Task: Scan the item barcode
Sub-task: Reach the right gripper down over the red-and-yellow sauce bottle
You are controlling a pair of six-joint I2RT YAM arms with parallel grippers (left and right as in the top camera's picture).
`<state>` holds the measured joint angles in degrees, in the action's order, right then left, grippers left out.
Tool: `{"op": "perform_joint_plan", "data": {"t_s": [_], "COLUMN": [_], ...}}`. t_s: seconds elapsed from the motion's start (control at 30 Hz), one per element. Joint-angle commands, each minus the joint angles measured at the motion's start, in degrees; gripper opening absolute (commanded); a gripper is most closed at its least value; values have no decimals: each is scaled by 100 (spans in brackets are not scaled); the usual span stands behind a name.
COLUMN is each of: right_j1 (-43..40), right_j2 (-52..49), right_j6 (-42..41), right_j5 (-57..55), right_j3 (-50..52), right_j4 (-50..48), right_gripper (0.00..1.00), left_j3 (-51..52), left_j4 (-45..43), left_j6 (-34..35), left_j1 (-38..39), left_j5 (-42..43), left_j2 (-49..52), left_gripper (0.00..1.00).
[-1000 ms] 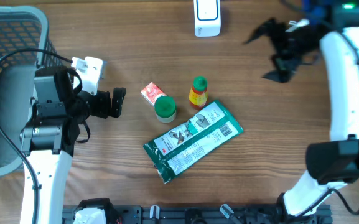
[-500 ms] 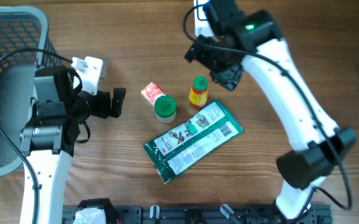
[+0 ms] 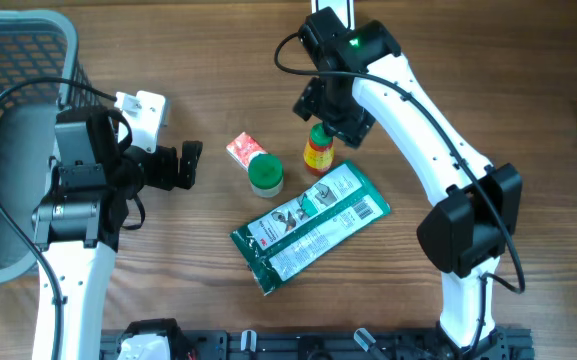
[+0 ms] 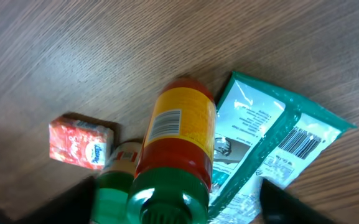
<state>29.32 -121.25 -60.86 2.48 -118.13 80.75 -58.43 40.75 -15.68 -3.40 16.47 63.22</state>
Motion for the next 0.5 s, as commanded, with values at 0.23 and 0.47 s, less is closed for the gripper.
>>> {"op": "perform_joint_plan", "data": {"t_s": [0.23, 0.47], "right_j1": [42, 42], "right_j2": [-391, -391], "right_j6": [-66, -63], "right_j5": [-46, -55], "right_j3": [-35, -35], "right_j4": [22, 92], "right_gripper": [76, 72], "left_j3": [37, 37], "left_j4": [-13, -13], "left_j6": [55, 55], "left_j1": [-31, -31], "left_j5": [107, 107], "left_j2": [28, 28], "left_gripper": [100, 100]}}
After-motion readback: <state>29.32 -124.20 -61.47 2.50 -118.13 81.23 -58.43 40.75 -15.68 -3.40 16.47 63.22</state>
